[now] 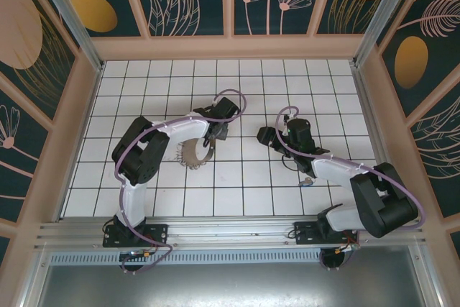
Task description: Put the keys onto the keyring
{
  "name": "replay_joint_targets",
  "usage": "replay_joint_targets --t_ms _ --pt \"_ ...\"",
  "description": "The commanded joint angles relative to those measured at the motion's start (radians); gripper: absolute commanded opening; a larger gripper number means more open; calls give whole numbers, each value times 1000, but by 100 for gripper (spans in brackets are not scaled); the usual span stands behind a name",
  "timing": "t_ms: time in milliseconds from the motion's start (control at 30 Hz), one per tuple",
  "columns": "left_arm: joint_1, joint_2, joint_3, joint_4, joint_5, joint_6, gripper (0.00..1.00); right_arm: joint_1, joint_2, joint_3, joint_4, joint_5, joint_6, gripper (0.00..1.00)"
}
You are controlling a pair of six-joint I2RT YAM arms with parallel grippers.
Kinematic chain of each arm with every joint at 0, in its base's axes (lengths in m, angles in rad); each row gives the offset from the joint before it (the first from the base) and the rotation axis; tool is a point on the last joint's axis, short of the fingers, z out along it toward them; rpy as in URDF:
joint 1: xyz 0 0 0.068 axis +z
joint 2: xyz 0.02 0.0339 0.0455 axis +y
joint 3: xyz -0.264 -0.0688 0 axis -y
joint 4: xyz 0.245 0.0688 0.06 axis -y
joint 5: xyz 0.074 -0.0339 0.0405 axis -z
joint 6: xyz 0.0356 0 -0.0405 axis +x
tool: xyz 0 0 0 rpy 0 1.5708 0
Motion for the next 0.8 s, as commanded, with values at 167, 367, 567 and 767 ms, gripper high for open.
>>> replay_joint_targets --t_ms 167,367,567,767 --pt "13 19 -30 20 -14 1 40 4 16 -7 28 -8 15 79" --pt "21 24 -39 29 -15 6 38 4 17 -10 30 -8 16 79" --pt "30 31 -42 34 -23 9 38 5 19 -12 32 -8 16 79" --pt "36 37 -46 41 -29 13 38 5 20 -12 31 -8 15 79"
